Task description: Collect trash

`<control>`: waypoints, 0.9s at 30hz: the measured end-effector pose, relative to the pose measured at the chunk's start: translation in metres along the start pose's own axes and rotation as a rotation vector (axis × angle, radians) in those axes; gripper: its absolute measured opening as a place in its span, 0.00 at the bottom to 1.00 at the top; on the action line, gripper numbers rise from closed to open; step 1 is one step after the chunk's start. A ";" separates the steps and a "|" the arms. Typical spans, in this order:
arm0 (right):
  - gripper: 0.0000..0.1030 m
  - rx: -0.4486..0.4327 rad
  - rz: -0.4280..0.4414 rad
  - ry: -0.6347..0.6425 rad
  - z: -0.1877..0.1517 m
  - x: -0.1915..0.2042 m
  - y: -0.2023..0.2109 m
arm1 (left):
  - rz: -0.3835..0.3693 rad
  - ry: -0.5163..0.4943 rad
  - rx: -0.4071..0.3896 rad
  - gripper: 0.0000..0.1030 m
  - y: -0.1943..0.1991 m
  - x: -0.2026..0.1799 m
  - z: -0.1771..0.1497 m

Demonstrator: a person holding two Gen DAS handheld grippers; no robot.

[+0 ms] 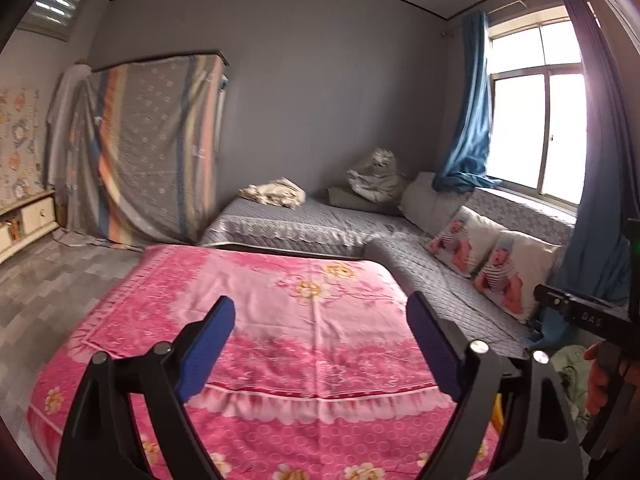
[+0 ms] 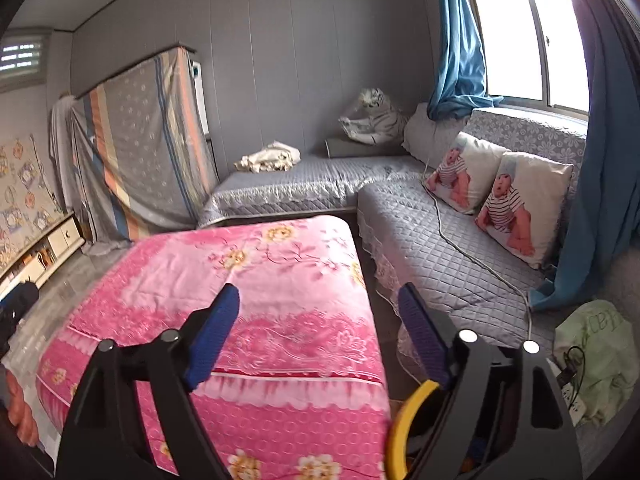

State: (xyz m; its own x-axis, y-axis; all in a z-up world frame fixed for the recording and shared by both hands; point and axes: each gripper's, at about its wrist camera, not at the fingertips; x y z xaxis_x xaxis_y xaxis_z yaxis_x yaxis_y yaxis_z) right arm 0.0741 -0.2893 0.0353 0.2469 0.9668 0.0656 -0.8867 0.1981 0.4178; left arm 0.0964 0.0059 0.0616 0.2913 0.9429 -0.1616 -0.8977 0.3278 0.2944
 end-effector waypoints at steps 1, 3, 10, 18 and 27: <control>0.82 -0.008 0.004 -0.002 -0.002 0.003 0.002 | 0.025 -0.007 -0.015 0.86 0.007 0.001 -0.003; 0.84 -0.033 0.008 -0.009 -0.007 0.010 0.007 | 0.044 -0.007 -0.031 0.90 0.017 0.006 -0.007; 0.92 -0.163 -0.052 -0.007 -0.027 0.029 0.031 | 0.084 0.017 -0.062 0.92 0.042 0.008 -0.019; 0.92 -0.181 -0.090 0.009 -0.048 0.035 0.036 | 0.123 -0.030 -0.102 0.92 0.055 -0.003 -0.030; 0.92 -0.196 -0.115 0.007 -0.077 0.039 0.038 | 0.130 -0.020 -0.131 0.92 0.058 -0.006 -0.041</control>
State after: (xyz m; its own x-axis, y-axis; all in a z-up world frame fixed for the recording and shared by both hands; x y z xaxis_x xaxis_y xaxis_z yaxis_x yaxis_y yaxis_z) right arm 0.0199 -0.2312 -0.0156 0.3485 0.9371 0.0214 -0.9121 0.3338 0.2379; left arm 0.0288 0.0165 0.0416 0.1755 0.9782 -0.1108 -0.9632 0.1939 0.1860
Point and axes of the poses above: each gripper's, at about its wrist camera, not at the fingertips, and y roughly against the way its jaws point, x to its left, z to its top, and after that the axes turned 5 degrees about -z, right-handed
